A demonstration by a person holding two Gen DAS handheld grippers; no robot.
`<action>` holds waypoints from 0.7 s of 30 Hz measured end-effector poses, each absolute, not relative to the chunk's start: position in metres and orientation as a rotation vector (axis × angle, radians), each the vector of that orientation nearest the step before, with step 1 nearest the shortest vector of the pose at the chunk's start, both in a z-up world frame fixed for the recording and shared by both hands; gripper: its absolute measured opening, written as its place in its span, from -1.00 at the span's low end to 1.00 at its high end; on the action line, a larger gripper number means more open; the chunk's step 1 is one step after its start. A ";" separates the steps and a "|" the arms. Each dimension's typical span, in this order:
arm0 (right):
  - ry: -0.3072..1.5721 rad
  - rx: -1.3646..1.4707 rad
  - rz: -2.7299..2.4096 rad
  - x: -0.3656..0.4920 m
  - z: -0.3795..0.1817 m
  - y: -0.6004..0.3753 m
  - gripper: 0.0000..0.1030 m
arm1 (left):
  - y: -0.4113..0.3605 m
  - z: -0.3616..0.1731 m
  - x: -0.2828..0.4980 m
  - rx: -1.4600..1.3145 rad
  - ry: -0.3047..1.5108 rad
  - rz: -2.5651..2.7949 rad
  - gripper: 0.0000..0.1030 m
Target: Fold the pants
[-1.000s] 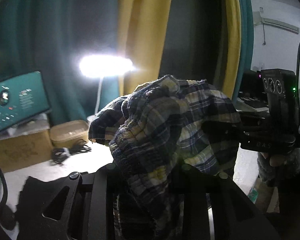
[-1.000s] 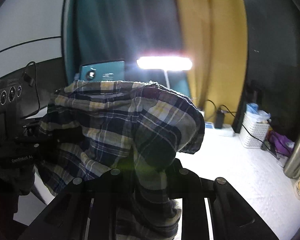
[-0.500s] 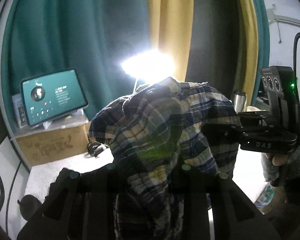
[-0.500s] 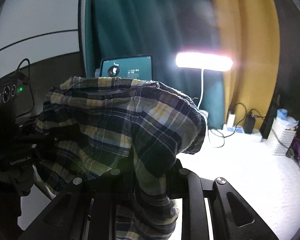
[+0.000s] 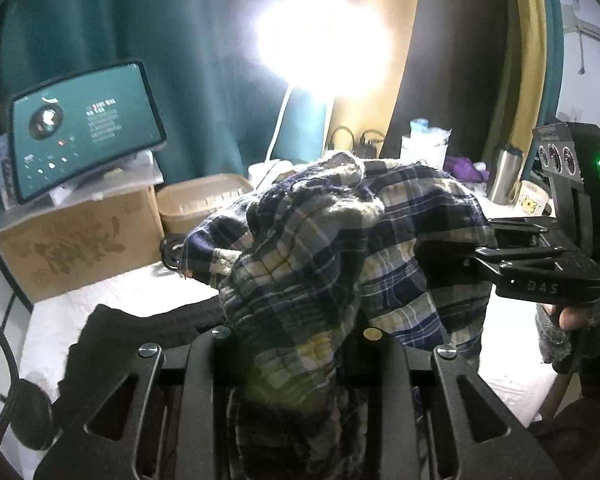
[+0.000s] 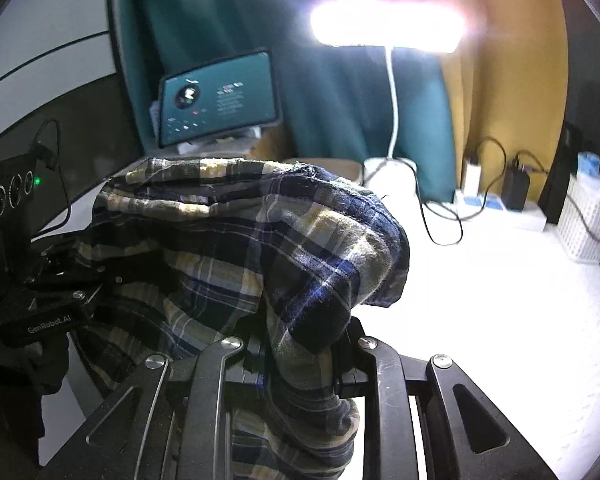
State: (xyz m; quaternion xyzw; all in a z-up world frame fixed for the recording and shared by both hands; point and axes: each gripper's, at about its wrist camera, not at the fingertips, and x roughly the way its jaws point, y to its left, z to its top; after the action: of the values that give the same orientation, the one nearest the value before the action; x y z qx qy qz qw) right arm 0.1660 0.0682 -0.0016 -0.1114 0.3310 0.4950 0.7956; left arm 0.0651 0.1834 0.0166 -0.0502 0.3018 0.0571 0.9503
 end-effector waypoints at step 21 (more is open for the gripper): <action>0.911 -0.254 0.994 0.240 -0.082 0.095 -0.55 | 0.234 -0.060 0.133 -0.198 0.834 0.147 -0.38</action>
State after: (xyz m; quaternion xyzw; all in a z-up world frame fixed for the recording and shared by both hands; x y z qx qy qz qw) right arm 0.2400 0.0949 -0.0815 -0.1173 0.4205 0.4589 0.7738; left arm 0.1333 0.2340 -0.0595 -0.0958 0.4041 0.0710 0.9069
